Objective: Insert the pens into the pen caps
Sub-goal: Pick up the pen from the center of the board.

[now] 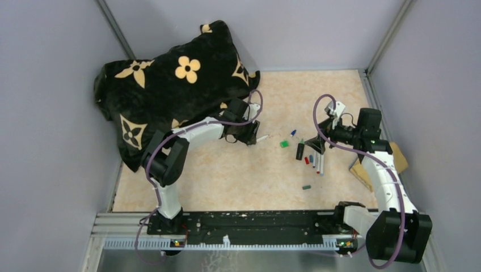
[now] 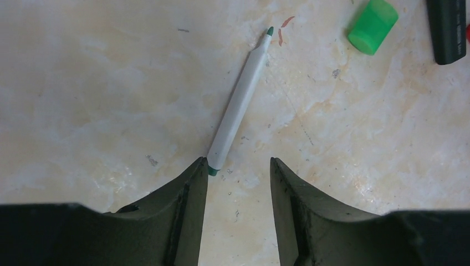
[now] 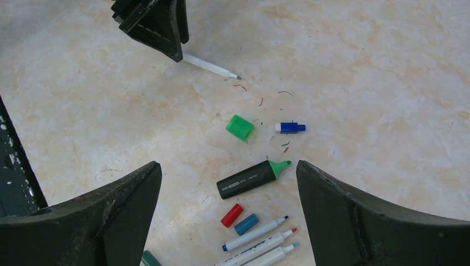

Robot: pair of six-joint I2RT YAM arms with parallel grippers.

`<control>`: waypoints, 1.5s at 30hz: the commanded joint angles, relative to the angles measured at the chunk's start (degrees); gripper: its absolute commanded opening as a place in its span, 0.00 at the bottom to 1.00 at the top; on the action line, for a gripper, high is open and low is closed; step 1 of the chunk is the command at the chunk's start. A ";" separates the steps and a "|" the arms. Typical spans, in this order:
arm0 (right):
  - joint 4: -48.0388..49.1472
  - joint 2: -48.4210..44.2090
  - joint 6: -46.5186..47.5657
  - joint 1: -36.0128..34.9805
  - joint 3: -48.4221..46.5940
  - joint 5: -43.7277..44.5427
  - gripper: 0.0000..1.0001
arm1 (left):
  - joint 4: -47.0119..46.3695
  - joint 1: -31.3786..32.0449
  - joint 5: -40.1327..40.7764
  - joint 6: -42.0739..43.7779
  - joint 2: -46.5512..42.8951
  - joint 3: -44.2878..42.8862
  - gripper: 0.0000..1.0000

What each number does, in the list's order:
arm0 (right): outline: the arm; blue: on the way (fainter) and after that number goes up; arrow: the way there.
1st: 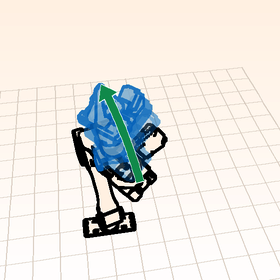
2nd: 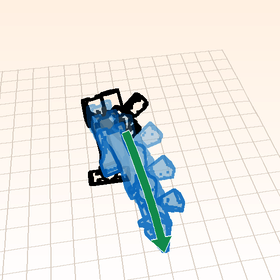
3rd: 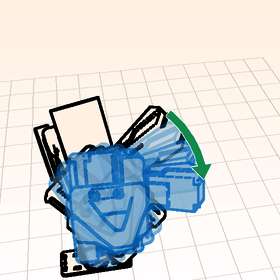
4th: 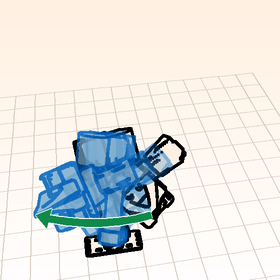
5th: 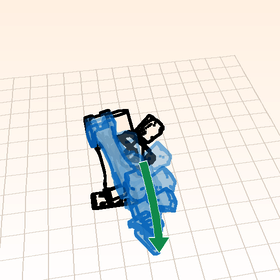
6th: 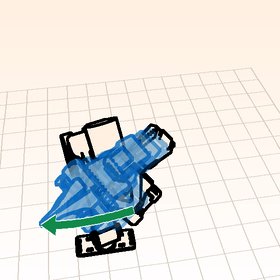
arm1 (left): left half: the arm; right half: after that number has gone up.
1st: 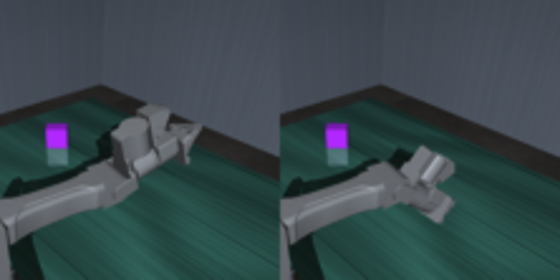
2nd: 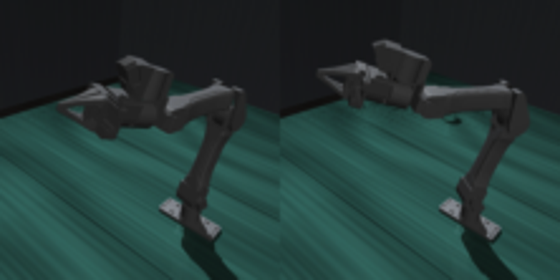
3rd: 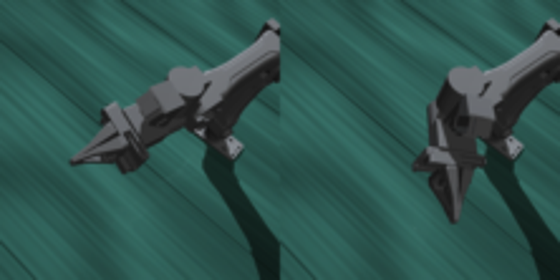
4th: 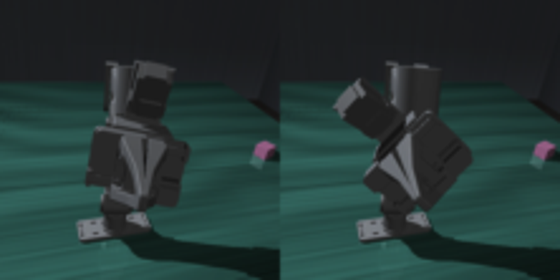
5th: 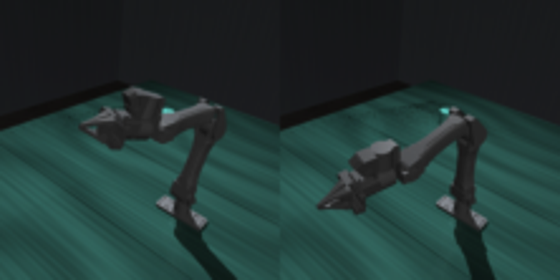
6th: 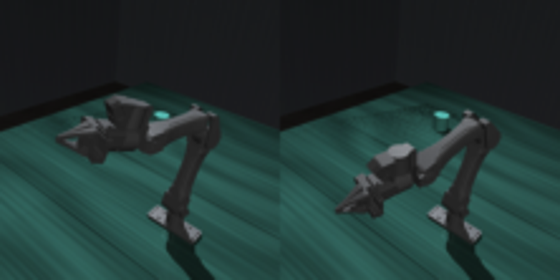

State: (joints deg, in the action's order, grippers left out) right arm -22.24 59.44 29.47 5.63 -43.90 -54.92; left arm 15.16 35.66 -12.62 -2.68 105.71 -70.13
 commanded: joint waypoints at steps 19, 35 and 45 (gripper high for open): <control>-0.52 0.05 1.72 -0.44 -1.63 -2.87 0.89 | 5.49 6.06 12.16 2.24 10.24 -7.83 0.37; -0.88 0.11 2.46 -0.44 -1.29 -4.10 0.89 | 3.56 9.43 17.26 1.97 7.48 -0.87 0.00; -8.88 -0.26 15.81 -3.85 0.63 -15.36 0.84 | -18.47 10.05 -6.18 -8.17 -16.31 18.93 0.00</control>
State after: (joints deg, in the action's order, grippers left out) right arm -26.76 59.44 36.34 4.16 -43.88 -62.13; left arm 8.97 45.23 -5.43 -5.76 97.25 -56.60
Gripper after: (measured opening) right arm 0.851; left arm 0.027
